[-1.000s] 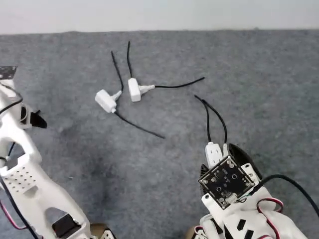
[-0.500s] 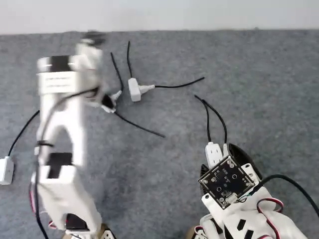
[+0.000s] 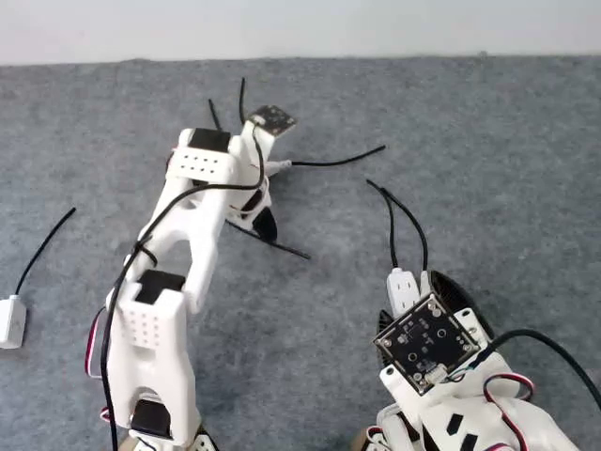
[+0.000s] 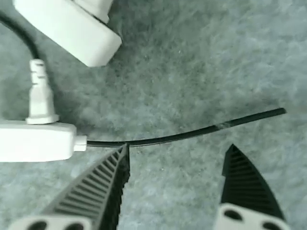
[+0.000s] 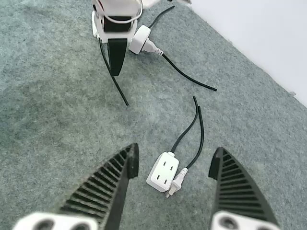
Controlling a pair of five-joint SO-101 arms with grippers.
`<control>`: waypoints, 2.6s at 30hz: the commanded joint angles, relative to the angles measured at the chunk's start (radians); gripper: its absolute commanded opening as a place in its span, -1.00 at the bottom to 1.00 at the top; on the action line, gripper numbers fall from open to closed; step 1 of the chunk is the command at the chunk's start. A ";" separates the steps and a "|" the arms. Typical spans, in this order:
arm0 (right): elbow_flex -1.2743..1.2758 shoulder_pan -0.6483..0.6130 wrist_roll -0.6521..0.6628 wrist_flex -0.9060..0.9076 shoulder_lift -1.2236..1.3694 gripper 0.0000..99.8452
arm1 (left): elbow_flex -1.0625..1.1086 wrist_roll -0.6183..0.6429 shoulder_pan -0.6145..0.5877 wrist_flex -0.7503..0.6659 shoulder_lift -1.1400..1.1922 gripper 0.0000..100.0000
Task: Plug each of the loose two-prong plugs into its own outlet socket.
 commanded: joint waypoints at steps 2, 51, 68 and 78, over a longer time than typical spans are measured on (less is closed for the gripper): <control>0.006 0.002 0.009 0.021 -0.002 -0.53 | -0.012 0.018 -0.009 -0.031 0.035 -0.38; 0.040 -0.082 0.009 0.018 -0.097 -0.53 | -0.766 0.087 -0.172 0.037 0.569 -0.38; 0.041 -0.087 0.009 0.019 -0.099 -0.53 | -1.061 -0.158 -0.756 0.035 0.654 -0.38; 0.044 -0.082 0.009 0.021 -0.099 -0.53 | -1.078 0.005 -0.500 0.114 0.638 -0.38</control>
